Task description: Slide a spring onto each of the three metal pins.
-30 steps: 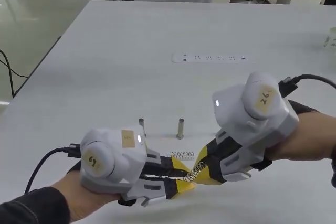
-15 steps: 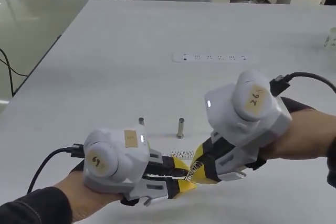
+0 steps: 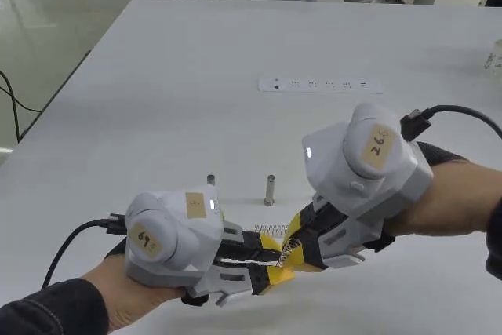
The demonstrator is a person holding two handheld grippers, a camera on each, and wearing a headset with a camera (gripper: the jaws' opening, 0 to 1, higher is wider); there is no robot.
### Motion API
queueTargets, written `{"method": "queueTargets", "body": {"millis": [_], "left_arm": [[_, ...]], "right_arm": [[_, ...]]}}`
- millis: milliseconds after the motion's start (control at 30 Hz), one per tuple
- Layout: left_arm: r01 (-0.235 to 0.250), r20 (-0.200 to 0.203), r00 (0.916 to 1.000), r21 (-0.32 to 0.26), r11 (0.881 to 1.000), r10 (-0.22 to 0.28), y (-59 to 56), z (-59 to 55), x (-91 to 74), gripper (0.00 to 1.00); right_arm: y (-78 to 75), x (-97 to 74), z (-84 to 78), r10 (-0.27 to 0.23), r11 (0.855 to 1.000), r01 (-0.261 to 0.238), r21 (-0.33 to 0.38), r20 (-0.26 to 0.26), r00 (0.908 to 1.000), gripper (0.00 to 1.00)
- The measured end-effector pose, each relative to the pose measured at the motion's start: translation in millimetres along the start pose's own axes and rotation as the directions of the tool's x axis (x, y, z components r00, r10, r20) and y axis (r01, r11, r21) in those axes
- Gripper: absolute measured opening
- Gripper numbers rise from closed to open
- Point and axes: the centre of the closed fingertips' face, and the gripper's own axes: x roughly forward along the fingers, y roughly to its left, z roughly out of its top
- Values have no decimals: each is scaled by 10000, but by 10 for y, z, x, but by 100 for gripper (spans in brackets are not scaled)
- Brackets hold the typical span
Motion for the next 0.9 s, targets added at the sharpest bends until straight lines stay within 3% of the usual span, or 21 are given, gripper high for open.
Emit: {"method": "queueTargets", "body": {"millis": [333,900], "left_arm": [[-132,46,9999,-164,9998,133,29,0,-12,13],[-873,-1,9961,-1061,9905,878,180,-95,-123,45]], "right_arm": [[-68,-39,-53,-186,9998,187,72,-154,9997,13],[-151,-117,-151,-432,9985,441,334,-263,9987,13]]}}
